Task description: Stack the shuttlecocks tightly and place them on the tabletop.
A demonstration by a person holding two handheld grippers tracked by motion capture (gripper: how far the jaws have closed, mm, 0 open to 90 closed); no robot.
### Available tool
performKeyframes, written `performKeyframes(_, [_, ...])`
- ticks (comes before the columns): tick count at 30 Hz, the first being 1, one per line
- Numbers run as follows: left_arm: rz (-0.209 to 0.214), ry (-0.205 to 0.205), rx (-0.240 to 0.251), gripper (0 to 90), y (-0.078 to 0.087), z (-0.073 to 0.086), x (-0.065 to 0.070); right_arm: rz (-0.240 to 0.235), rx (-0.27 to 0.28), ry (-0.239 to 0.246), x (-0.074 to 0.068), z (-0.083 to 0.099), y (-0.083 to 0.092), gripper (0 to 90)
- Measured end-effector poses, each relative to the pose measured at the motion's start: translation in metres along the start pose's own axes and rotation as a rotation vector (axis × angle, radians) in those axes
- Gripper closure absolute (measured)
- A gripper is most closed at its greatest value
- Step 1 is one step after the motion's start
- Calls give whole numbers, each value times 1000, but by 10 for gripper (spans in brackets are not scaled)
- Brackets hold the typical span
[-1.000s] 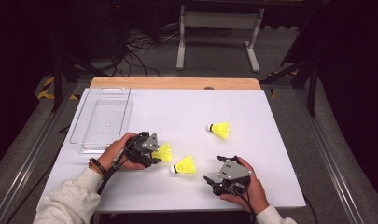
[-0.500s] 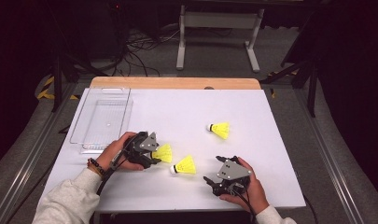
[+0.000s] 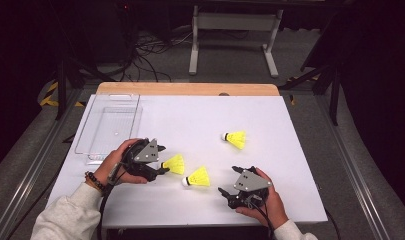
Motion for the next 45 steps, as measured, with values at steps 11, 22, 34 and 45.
performKeyframes(11, [-107,7,115,203,30,5,12,-40,10,-24,-5,-4,-5,227])
performKeyframes(22, [-184,53,190,147,47,19,20,-79,5,-35,-12,-7,-12,241])
performKeyframes(34, [-184,118,221,87,54,47,42,-105,-1,-52,-17,-11,-19,255])
performKeyframes(45, [-199,207,247,68,68,73,53,-133,-36,-28,-24,-11,-28,332])
Point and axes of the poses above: each handheld gripper's, and its own axes: y roughly backward along the jaws, z roughly out of its underside, x roughly to its right, the point moved 6 cm from there along -y, roughly forward along the jaws, and after that the axes turned 7 degrees about -y, right-handed, at the moved point
